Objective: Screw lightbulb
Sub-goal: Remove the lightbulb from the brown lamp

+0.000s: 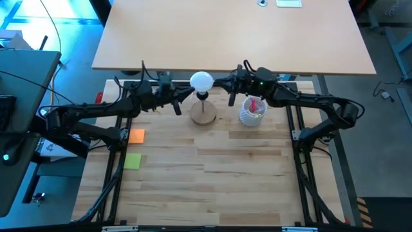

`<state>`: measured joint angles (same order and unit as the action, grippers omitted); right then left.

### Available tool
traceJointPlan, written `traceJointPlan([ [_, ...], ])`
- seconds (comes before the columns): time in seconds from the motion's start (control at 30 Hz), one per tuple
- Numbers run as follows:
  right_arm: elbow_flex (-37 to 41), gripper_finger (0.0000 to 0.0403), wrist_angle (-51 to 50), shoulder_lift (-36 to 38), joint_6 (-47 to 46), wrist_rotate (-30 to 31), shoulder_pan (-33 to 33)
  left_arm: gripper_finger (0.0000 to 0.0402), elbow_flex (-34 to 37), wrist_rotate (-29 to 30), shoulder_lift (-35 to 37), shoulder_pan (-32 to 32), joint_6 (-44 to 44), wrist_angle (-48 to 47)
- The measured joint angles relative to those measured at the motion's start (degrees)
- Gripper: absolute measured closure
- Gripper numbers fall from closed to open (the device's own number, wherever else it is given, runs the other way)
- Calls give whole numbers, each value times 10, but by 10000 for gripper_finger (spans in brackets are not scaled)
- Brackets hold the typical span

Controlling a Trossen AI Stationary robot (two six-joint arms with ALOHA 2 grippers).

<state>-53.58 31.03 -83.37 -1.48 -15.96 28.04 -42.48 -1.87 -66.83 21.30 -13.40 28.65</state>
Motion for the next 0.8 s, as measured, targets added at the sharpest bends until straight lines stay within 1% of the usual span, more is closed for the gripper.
traceJointPlan([
  [0.13, 0, 403, 10, 1, 6, 54, 3, 402, 0, 7, 12, -17, 5, -2],
  [0.17, 0, 403, 9, 1, 15, 62, 4, 401, 0, 9, 17, -20, 10, -6],
  [0.23, 0, 403, 8, 3, 19, 57, 5, 401, 0, 22, 28, -20, 15, -29],
  [0.3, 0, 403, 9, 7, 20, 33, 5, 401, 0, 51, 38, -14, 18, -60],
  [0.37, 0, 403, 10, 9, 20, -22, 5, 402, 0, 73, 42, -2, 28, -79],
  [0.43, 0, 403, 9, 9, 20, -69, 5, 402, 0, 76, 41, 15, 31, -78],
  [0.53, 0, 403, 8, 9, 15, -94, 1, 401, 0, 52, 30, 44, 30, -62],
  [0.63, 0, 403, -7, 9, 14, -94, -1, 401, 0, 2, 15, 62, 8, -36],
  [0.7, 0, 403, -11, 9, 14, -85, 0, 402, 0, -30, 9, 62, -4, -20],
  [0.8, 0, 403, -14, 7, 15, -59, -1, 402, 0, -46, 7, 49, -14, -14],
])
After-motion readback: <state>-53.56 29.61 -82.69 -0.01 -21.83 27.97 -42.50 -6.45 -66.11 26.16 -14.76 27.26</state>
